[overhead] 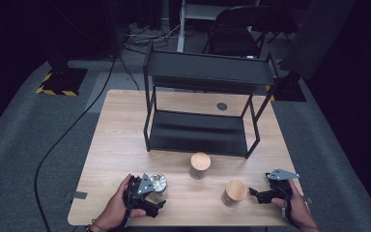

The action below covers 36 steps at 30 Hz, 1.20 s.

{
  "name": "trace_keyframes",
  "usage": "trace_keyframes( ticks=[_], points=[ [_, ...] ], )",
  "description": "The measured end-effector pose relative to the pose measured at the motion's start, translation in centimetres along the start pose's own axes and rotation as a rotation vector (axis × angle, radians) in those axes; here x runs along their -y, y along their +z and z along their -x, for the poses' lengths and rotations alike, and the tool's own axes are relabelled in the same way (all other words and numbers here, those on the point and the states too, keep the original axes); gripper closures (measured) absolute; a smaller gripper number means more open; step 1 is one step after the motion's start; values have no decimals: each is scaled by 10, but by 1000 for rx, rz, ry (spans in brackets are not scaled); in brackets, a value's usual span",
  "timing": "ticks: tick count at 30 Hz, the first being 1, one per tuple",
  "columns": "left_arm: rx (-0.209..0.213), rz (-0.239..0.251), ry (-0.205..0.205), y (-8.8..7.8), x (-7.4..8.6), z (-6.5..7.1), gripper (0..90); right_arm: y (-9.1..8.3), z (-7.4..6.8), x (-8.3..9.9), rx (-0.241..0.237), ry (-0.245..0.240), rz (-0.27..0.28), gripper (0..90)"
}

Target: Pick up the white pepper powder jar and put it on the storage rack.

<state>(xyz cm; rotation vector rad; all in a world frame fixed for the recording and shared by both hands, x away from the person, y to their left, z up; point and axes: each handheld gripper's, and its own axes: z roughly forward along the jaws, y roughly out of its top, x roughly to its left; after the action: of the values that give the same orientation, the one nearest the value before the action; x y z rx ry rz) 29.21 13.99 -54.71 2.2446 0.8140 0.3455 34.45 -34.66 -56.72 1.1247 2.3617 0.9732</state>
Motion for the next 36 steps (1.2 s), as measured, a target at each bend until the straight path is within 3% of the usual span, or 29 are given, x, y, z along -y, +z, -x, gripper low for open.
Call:
trace_keyframes(
  ticks=[6,11,20,28,36],
  points=[
    [-6,3,-3,4,-4,0,56,0,0,0,0,0,0,0],
    [-21,16,-9,5,-5,-1,131,0,0,0,0,0,0,0],
    [15,37,5,3,-7,-1,288,0,0,0,0,0,0,0],
    [17,20,27,2,-10,0,292,0,0,0,0,0,0,0],
    [11,11,10,1,-10,0,295,0,0,0,0,0,0,0]
  ],
)
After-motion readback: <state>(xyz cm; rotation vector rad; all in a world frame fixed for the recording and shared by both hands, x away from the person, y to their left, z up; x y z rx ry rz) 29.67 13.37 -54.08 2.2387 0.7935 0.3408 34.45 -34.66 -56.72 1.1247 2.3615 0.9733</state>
